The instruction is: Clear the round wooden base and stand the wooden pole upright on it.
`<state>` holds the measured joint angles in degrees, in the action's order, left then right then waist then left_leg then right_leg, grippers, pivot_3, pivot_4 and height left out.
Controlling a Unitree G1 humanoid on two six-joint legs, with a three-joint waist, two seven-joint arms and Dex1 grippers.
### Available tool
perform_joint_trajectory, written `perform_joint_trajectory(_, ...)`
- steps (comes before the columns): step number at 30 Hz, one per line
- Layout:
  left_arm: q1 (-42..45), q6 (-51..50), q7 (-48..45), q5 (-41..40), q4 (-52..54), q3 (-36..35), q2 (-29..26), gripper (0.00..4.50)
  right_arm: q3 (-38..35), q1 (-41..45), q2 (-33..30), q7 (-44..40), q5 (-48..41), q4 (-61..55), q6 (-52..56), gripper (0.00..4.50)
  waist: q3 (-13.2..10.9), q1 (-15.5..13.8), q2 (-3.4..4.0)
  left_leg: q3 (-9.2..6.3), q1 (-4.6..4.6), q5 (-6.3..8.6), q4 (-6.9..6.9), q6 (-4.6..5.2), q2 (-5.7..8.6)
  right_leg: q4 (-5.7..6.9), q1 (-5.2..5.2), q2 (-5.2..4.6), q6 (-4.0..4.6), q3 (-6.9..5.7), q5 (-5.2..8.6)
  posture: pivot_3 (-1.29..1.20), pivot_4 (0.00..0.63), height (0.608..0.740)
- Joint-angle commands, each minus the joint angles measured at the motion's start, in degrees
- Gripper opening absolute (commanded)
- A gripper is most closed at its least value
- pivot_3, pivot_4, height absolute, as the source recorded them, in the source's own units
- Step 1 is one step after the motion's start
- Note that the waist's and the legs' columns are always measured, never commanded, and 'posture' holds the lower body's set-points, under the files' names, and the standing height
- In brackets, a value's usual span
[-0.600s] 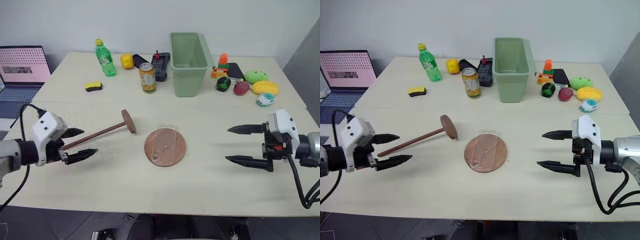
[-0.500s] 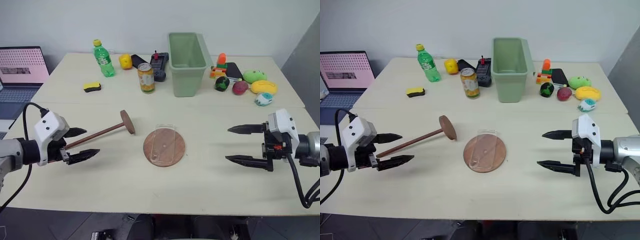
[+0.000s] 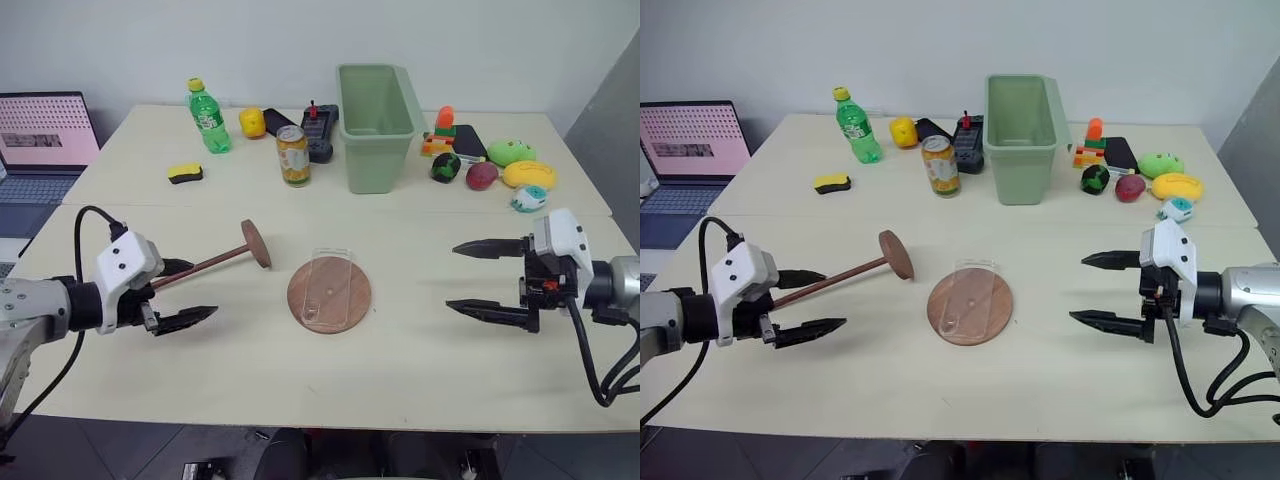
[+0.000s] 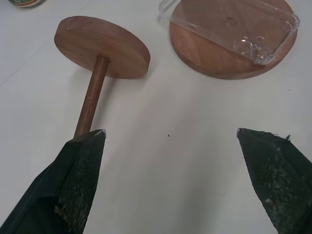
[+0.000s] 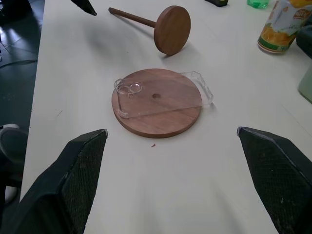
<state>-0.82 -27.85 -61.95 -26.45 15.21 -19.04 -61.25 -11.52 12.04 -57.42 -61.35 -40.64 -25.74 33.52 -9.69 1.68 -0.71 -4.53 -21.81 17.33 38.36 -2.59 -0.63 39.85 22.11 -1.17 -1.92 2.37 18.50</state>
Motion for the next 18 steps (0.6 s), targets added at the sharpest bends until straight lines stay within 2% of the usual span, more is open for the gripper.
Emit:
perform_joint_trajectory(1, 2.53, 2.33, -0.23, 0.4, 2.46, 2.78, 1.15, 4.5, -0.1, 2.45, 2.28, 4.13, -1.77, -3.83, 1.64, 4.49, 0.0, 0.0, 0.0, -0.01, 0.0, 0.0, 0.02, 0.0, 0.0, 0.02, -0.01, 0.0, 0.0, 0.01, 0.0, 0.0, 0.15, 0.74)
perform_joint_trajectory(8, 5.86, 2.29, -0.35, 0.16, 3.43, 6.25, 2.21, 4.5, 5.47, 4.24, 7.1, 11.7, -0.25, -7.87, 5.19, 4.49, 0.0, 0.0, -0.01, -0.03, -0.02, 0.0, 0.02, 0.0, 0.0, 0.02, 0.01, 0.01, 0.0, 0.01, 0.0, 0.0, 0.15, 0.74)
perform_joint_trajectory(13, 7.69, 3.09, -0.8, 1.14, 3.74, 9.59, 2.61, 4.5, 14.48, 8.63, 15.33, 23.78, 2.76, -8.55, 13.14, 4.49, 0.01, 0.07, -0.01, -0.03, -0.01, -0.01, 0.03, -0.01, -0.01, 0.06, 0.03, 0.03, 0.0, 0.01, 0.0, 0.0, 0.15, 0.74)
perform_joint_trajectory(18, 9.59, 3.41, -1.03, 1.81, 3.57, 12.18, 3.57, 4.5, 19.75, 11.84, 23.88, 31.35, 5.4, -5.39, 17.89, 4.49, 0.02, 0.14, -0.03, -0.02, -0.08, -0.01, 0.02, -0.01, 0.0, 0.08, 0.13, 0.06, 0.0, 0.0, 0.0, 0.0, 0.15, 0.74)
